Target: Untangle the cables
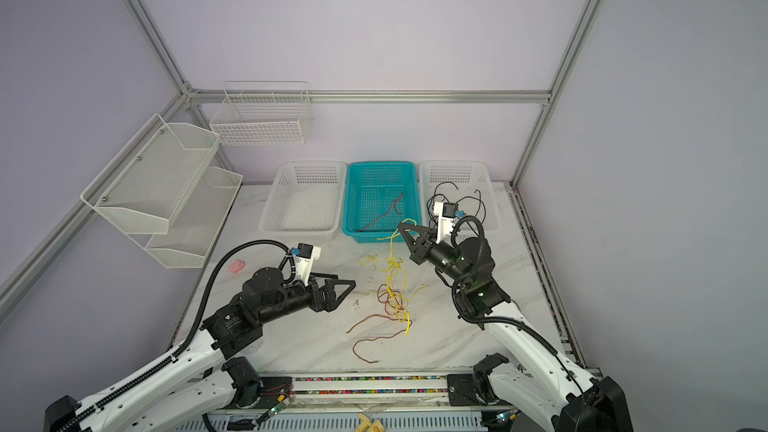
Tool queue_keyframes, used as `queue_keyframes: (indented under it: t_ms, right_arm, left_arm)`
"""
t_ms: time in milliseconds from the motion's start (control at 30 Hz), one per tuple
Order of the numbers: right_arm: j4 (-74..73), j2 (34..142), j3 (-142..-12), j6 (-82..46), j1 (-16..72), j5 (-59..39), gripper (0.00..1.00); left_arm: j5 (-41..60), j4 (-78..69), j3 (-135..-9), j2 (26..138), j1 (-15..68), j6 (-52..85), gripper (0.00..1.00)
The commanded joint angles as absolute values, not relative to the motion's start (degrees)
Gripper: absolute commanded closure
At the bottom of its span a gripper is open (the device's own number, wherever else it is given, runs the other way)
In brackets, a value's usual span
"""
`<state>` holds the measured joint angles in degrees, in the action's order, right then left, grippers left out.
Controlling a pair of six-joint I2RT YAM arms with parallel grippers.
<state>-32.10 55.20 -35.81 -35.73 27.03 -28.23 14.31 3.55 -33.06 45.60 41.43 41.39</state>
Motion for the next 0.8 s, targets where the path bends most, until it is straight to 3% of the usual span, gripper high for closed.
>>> queue_keyframes:
  t_ms: [0,200,533,767]
  right_arm:
    - [-40.5,55.3,-34.2,-37.2,27.2,-34.2,1.00]
    - [-47.1,57.2,-32.7,-38.3,27.3,-40.9,1.00]
    - [-51.7,61.1,-33.3,-40.6,27.5,-48.6,1.00]
    - [-50.0,62.5,-34.1,-39.9,27.8,-51.3,1.00]
  left_arm:
    - [16.8,-6.7,-32.6,47.0,41.6,42.9,0.00]
    - [19.4,-7.0,-34.6,50.4,41.6,41.7,0.05]
    - [23.6,2.8,-40.4,54.0,41.5,32.4,0.25]
    - [21.7,15.8,-49.1,56.2,41.8,23.2,0.20]
